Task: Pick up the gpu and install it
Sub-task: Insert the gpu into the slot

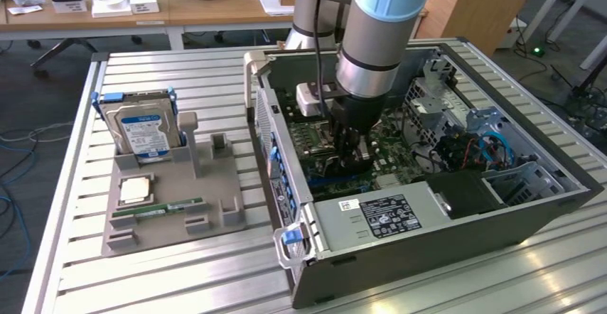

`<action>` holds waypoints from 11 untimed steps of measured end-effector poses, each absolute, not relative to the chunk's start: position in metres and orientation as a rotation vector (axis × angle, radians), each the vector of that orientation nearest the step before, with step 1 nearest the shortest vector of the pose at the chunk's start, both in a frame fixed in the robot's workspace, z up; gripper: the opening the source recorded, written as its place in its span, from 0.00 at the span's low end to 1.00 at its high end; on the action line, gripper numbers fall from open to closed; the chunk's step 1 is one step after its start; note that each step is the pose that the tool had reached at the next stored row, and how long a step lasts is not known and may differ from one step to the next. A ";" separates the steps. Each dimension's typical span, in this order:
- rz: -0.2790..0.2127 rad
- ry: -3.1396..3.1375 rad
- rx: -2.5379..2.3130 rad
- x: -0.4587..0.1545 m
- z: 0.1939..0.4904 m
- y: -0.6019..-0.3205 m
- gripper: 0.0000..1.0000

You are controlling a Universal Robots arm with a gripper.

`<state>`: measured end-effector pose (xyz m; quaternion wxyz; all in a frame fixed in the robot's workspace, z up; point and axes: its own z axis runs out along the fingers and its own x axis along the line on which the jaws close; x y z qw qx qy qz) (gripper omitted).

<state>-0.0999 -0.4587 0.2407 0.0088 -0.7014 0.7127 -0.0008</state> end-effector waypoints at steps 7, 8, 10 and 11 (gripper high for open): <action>-0.003 2.226 -2.191 -0.101 0.240 -0.459 0.26; -0.003 2.226 -2.191 -0.101 0.240 -0.459 0.26; -0.003 2.226 -2.191 -0.102 0.240 -0.459 0.26; -0.003 2.226 -2.191 -0.102 0.240 -0.459 0.26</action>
